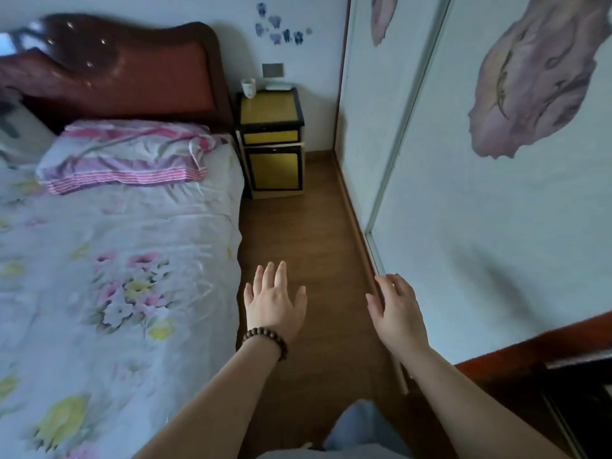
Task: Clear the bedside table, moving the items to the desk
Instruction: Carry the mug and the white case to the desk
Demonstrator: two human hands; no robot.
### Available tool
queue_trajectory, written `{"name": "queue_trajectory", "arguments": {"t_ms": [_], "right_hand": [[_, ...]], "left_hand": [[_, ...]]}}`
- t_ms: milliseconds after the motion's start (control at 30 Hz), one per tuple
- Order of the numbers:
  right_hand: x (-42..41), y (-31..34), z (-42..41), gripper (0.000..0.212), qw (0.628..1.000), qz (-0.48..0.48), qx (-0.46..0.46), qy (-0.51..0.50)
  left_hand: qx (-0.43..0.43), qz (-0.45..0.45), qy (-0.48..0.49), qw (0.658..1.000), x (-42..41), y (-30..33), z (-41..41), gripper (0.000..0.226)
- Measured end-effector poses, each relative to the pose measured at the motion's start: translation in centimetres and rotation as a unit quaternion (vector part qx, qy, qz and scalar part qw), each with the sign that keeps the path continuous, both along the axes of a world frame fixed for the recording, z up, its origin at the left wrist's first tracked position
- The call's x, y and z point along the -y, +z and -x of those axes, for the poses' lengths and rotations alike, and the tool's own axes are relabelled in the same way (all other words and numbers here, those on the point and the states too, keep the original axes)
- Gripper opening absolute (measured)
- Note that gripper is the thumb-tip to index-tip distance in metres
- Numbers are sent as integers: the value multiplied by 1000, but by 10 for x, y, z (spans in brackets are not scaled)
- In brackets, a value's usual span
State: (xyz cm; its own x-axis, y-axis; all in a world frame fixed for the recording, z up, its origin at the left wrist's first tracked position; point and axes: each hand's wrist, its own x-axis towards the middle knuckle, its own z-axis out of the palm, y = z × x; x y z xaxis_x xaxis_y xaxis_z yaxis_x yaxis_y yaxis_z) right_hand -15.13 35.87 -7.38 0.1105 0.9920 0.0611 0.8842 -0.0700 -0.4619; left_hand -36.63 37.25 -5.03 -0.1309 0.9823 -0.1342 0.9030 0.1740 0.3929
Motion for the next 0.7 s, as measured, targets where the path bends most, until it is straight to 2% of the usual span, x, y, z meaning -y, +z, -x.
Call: {"name": "queue_trajectory", "arguments": {"t_ms": [333, 533, 700], "right_hand": [[-272, -25, 5, 40, 998, -19, -15, 65], [-448, -11, 3, 43, 995, -13, -17, 102], [-562, 0, 15, 43, 993, -16, -14, 119]], "left_hand": [[-1, 9, 65, 998, -239, -25, 12, 66], [0, 11, 96, 995, -401, -6, 6, 66], [1, 11, 113, 994, -501, 3, 7, 66]]}}
